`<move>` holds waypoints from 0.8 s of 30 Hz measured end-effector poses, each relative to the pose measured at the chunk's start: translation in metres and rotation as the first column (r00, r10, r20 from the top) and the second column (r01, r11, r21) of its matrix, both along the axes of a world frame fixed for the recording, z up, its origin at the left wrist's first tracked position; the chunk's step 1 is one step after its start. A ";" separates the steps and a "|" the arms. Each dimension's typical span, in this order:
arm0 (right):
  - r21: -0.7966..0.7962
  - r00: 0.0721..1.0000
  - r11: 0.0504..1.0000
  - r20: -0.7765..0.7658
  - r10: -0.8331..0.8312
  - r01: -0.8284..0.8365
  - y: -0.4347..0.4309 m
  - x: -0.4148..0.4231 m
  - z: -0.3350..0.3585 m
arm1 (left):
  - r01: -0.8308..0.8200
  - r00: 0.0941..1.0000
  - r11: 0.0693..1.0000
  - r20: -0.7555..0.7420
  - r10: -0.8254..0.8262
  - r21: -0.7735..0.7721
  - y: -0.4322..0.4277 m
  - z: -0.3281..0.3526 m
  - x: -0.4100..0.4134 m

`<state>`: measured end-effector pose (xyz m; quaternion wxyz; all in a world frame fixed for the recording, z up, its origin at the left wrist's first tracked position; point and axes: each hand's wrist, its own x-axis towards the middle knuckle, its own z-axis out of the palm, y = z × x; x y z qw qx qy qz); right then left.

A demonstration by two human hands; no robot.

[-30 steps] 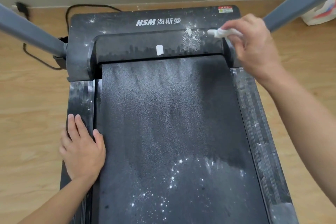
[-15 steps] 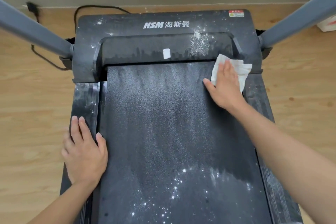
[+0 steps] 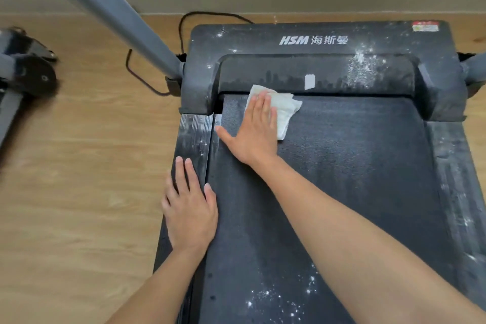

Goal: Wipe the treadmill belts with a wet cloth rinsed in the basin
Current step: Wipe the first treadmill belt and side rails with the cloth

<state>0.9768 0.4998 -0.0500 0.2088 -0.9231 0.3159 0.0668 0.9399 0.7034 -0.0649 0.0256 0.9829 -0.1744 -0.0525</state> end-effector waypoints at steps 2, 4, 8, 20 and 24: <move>-0.018 0.991 0.991 0.007 0.130 -0.130 0.014 0.011 -0.001 | 0.007 1.000 1.000 -0.002 -0.007 0.000 0.001 0.000 0.000; -0.024 0.965 0.965 0.019 0.263 -0.263 0.009 0.008 -0.002 | 0.008 1.000 1.000 0.001 -0.007 -0.009 0.004 -0.001 -0.001; -0.114 0.844 0.839 0.000 0.536 -0.532 -0.052 -0.034 0.003 | 0.029 0.999 0.999 0.015 -0.028 -0.036 0.005 -0.004 0.000; -0.134 0.925 0.916 0.009 -0.381 0.379 -0.186 -0.189 -0.006 | 0.042 0.999 0.998 -0.003 -0.042 -0.042 0.002 -0.001 -0.001; -0.031 0.927 0.926 0.024 -0.375 0.375 -0.120 -0.109 -0.005 | 0.038 0.999 0.999 -0.003 -0.038 -0.037 0.002 -0.001 0.000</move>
